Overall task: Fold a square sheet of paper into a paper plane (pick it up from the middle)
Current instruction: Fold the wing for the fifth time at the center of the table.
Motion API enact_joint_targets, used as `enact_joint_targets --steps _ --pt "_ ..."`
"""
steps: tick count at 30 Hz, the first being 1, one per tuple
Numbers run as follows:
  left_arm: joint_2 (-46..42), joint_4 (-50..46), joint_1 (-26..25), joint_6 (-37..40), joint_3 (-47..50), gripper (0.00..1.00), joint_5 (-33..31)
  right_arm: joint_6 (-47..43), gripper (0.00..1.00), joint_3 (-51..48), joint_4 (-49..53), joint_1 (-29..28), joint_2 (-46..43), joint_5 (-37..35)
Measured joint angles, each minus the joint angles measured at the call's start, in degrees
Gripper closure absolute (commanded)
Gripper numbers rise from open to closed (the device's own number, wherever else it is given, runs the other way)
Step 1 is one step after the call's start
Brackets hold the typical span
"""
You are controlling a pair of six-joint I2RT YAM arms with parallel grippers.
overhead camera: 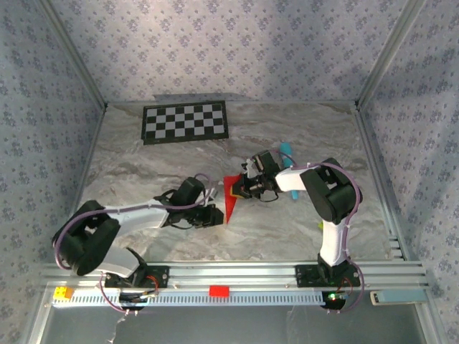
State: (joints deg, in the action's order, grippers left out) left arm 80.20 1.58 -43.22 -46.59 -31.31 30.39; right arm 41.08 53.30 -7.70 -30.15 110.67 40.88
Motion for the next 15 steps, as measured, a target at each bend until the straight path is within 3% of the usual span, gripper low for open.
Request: enact_joint_targets --steps 7,15 --pt "4.81 3.15 0.44 -2.47 -6.97 0.97 -0.85 0.00 0.98 0.02 0.00 0.00 0.00 -0.02" --pt "14.75 7.65 0.48 -4.31 -12.13 1.00 -0.85 0.00 0.98 0.02 0.00 0.00 0.00 -0.02"
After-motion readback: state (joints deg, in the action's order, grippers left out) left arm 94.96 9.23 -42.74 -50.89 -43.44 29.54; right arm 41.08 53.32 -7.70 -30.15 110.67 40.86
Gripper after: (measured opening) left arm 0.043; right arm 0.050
